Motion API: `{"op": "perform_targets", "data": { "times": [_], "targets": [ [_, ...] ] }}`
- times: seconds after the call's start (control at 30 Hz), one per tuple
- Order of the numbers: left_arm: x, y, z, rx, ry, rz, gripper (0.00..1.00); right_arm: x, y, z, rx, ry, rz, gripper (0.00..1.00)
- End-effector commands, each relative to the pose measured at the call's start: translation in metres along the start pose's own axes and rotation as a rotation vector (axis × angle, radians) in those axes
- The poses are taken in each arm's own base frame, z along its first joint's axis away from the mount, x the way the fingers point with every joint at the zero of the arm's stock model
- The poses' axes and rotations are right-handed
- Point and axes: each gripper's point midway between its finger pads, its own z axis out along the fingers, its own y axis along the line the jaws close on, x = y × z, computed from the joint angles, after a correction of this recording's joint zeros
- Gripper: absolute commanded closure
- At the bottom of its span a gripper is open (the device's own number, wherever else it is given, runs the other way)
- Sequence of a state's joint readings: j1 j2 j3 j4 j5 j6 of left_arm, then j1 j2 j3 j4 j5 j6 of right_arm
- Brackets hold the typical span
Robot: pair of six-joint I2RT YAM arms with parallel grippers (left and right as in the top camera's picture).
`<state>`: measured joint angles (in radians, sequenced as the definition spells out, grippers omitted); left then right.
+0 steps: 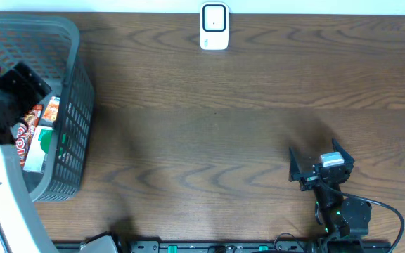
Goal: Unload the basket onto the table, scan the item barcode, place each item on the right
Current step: 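Reach the left gripper into the basket toward the green-capped bottle, then grasp the green-capped white bottle with the left gripper and lift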
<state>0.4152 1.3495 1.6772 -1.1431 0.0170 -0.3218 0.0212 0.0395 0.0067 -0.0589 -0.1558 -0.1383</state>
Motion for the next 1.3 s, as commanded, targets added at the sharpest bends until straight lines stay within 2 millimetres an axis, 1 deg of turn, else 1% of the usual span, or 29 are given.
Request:
{"op": "perform_targets", "data": {
  "times": [0.0, 0.13, 0.3, 0.43, 0.53, 0.67, 0.77, 0.83, 1.03, 1.17, 1.27],
  "targets": [
    [0.006, 0.031, 0.008, -0.159, 0.028, -0.233, 0.13, 0.002, 0.000, 0.000, 0.001, 0.007, 0.011, 0.01],
    [0.027, 0.052, 0.020, -0.299, 0.098, -0.397, 0.13, 0.002, 0.000, 0.000, 0.001, 0.007, 0.011, 0.01],
    [0.050, 0.062, 0.039, -0.373, 0.150, -0.526, 0.13, 0.002, 0.001, 0.000, 0.001, 0.008, 0.011, 0.01],
    [0.066, 0.072, 0.062, -0.439, 0.175, -0.574, 0.13, 0.002, 0.001, 0.000, 0.001, 0.008, 0.011, 0.01],
    [0.075, 0.077, 0.078, -0.472, 0.197, -0.574, 0.13, 0.002, 0.001, 0.000, 0.001, 0.008, 0.011, 0.01],
    [0.081, 0.078, 0.099, -0.488, 0.220, -0.569, 0.13, 0.002, 0.001, 0.000, 0.001, 0.008, 0.011, 0.01],
    [0.086, 0.081, 0.109, -0.509, 0.267, -0.497, 0.13, 0.002, 0.001, 0.000, 0.001, 0.008, 0.011, 0.01],
    [0.088, 0.087, 0.116, -0.546, 0.280, -0.460, 0.13, 0.002, 0.001, 0.000, 0.001, 0.008, 0.011, 0.01],
    [0.100, 0.091, 0.136, -0.601, 0.334, -0.469, 0.13, 0.002, 0.001, 0.000, 0.001, 0.008, 0.011, 0.01],
    [0.109, 0.089, 0.148, -0.603, 0.386, -0.473, 0.13, 0.002, 0.001, 0.000, 0.001, 0.008, 0.011, 0.01],
    [0.113, 0.090, 0.155, -0.615, 0.402, -0.469, 0.13, 0.002, 0.001, 0.000, 0.001, 0.008, 0.011, 0.01]
  ]
}}
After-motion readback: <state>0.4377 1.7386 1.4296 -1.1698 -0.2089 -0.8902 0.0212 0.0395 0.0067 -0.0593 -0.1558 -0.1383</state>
